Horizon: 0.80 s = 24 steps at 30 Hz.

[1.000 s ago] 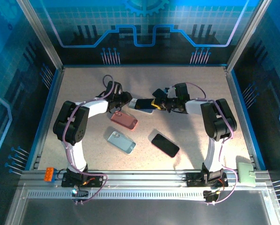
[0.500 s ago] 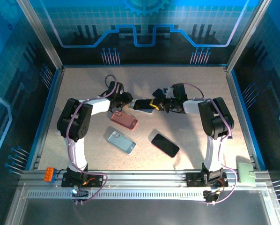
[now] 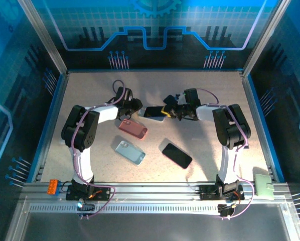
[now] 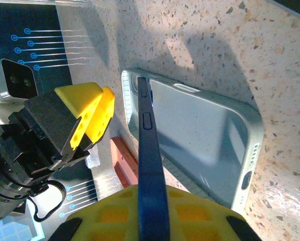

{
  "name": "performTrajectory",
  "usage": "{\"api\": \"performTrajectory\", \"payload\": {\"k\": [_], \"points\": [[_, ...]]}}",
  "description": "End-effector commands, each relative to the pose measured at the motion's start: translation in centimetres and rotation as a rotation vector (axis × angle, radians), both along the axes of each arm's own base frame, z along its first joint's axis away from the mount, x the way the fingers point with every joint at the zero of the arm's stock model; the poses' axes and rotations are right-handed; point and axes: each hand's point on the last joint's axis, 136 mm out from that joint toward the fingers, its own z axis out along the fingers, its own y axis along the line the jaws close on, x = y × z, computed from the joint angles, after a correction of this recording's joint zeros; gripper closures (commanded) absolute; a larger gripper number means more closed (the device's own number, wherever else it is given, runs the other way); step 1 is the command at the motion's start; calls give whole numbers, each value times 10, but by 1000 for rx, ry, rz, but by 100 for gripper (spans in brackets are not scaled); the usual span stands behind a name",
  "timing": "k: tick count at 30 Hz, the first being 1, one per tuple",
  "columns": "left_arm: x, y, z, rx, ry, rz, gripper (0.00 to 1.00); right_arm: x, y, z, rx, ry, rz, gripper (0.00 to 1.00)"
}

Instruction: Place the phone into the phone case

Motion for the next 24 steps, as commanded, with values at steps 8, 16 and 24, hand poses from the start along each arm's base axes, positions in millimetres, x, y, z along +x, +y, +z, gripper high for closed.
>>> {"api": "performTrajectory", "payload": {"k": [8, 16, 24], "points": [[-1, -23, -11, -22, 14, -37, 66, 4, -2, -12, -71, 17, 10, 100], [-4, -33, -12, -36, 17, -47, 67, 3, 8, -19, -93, 17, 38, 100], [-2, -34, -10, -41, 11, -38, 66, 0, 19, -26, -122, 19, 80, 100]]}}
